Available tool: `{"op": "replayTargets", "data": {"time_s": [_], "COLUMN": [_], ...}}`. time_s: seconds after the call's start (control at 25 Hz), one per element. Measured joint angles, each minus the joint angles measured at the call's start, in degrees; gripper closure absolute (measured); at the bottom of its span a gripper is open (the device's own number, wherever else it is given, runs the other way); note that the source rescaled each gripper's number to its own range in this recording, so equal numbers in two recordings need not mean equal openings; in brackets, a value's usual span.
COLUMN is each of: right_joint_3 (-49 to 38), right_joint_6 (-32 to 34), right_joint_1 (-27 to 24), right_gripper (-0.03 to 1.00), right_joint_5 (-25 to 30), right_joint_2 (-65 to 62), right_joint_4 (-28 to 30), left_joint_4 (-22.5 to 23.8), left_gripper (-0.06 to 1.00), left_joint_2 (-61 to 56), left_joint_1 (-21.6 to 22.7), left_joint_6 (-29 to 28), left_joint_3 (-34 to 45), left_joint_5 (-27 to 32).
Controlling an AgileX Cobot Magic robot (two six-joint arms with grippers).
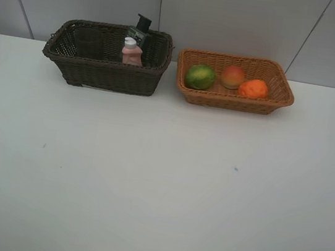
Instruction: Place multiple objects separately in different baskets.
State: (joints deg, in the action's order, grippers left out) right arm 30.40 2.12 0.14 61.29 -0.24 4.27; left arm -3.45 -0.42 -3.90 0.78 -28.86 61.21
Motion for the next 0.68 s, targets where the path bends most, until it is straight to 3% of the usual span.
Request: {"op": "replayTargets", "data": {"time_s": [0.2, 0.68], "right_joint_3": [0.00, 0.00], "right_joint_6": [0.00, 0.00], "right_joint_1": [0.00, 0.00], "right_gripper": [-0.03, -0.03], "right_joint_5": [0.00, 0.00], "right_joint_2": [0.00, 0.00], "right_joint_4": [0.00, 0.00], "left_joint_4": [0.00, 0.00], "left_gripper": [-0.05, -0.05], "left_joint_2": [0.00, 0.00], "left_joint_1": [4.09, 4.35], "left_joint_6": [0.00, 0.00], "left_joint_3": [0.00, 0.00], "left_joint_5": [0.00, -0.04]}}
